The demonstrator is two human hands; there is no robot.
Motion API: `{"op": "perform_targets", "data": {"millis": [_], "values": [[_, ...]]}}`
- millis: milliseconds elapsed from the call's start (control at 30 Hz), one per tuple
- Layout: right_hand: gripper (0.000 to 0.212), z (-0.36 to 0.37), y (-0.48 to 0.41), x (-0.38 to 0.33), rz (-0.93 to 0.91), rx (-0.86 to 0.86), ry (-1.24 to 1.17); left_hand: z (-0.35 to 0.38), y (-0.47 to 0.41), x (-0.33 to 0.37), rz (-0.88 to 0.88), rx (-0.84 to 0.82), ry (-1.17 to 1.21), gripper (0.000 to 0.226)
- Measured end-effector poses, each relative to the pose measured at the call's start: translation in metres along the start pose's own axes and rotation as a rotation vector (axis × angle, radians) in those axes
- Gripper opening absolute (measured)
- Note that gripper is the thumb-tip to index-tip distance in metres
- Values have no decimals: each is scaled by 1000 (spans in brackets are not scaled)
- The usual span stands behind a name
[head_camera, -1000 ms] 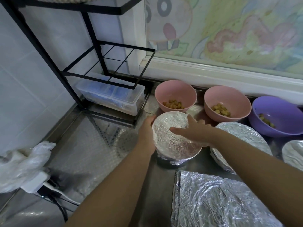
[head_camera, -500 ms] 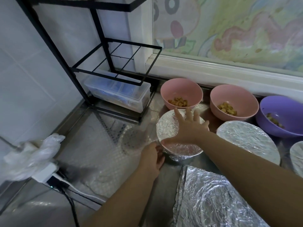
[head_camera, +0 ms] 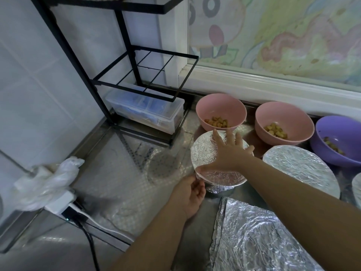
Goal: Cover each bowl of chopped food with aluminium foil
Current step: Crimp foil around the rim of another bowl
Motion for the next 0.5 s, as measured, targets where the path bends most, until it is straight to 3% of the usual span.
{"op": "perform_targets", "data": {"millis": [133,233,367,500], "values": [[151,0,0,1,-6,-11,7,-5,1,6,-5,-84,-28,17],[151,1,0,1,-7,-14,13,-10,3,11,38,-188,-202,27],[152,2,-2,2,-7,-14,15,-11,1,17,213,-273,-532,30],[152,3,-2,2,-11,-18,13,-14,-2,27,414,-220,-750,22]]}}
Point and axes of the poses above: each hand's wrist, its own y-axis away from the middle knuckle, its own z-axis out of the palm, x = y × z, the point moved 3 cm from there along -y, towards the middle knuckle
